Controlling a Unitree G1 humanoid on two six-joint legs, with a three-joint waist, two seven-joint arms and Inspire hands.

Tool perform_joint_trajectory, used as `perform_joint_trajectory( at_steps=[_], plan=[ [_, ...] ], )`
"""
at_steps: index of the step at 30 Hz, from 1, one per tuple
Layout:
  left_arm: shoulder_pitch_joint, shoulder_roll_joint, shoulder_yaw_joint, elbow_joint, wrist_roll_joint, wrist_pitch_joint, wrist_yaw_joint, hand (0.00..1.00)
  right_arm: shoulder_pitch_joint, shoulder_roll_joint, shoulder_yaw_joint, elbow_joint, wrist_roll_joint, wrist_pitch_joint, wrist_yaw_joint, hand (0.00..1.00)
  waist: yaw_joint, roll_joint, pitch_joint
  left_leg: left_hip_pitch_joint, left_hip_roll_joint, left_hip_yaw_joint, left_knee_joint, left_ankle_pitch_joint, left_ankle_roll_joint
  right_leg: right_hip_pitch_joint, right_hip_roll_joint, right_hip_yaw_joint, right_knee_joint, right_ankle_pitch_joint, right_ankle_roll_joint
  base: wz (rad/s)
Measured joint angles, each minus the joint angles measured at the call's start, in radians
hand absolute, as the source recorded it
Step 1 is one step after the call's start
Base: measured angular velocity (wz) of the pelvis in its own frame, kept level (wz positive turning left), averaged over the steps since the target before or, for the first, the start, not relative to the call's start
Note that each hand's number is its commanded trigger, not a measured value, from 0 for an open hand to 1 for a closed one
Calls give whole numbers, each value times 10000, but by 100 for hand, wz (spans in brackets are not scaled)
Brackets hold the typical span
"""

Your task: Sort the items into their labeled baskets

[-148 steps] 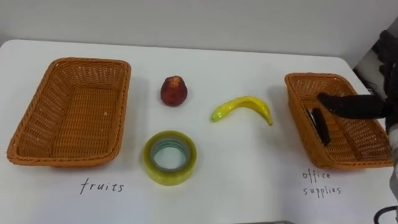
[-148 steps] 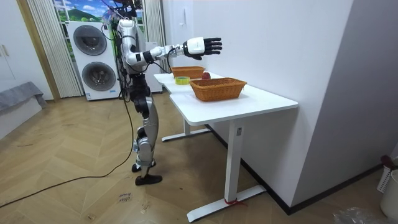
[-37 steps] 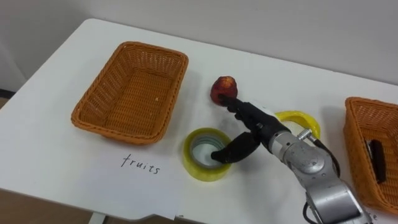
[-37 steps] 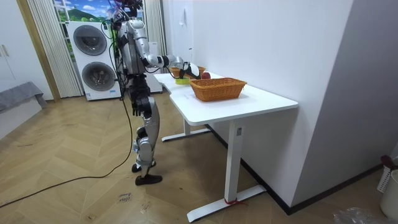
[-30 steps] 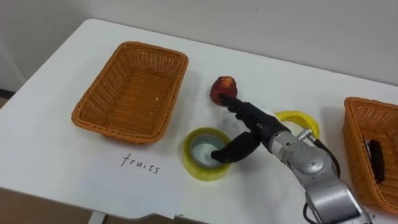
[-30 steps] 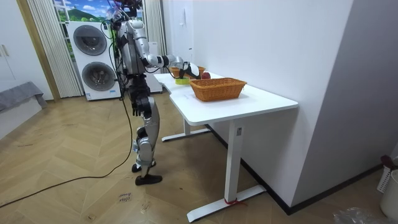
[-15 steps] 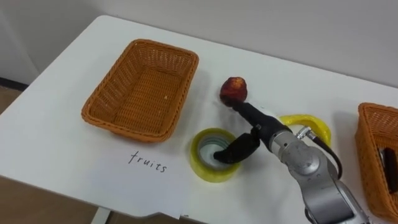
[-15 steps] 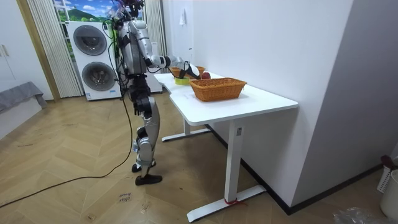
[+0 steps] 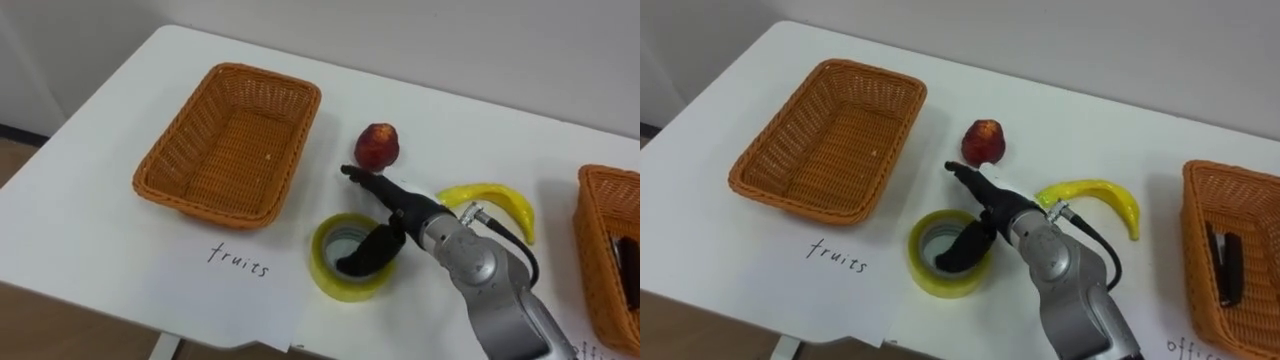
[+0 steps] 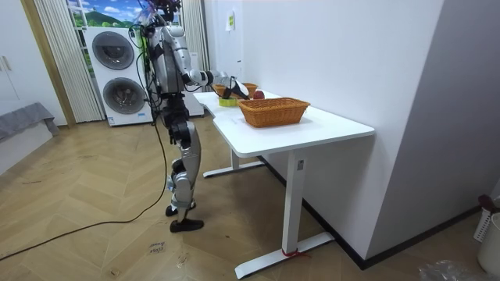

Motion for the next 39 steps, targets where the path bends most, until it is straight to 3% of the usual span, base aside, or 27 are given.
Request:
perform_joint_trajectory(
  at_steps=[30,39],
  plan=[
    [-257,24,-75,28,-61,-2,0,0,-436,-49,7,408,-146,33,354,100,-11,-21,-16,113,-109,-67,-160,60,101,93,-93,10,22,-21,50,1],
    [-183,141,-190,96,-476,-216,219,0,-431,-225,-152,345,649,29,394,100,-83,-148,-90,145,-118,-32,-172,78,112,57,-91,135,5,-16,57,-2]
  ],
)
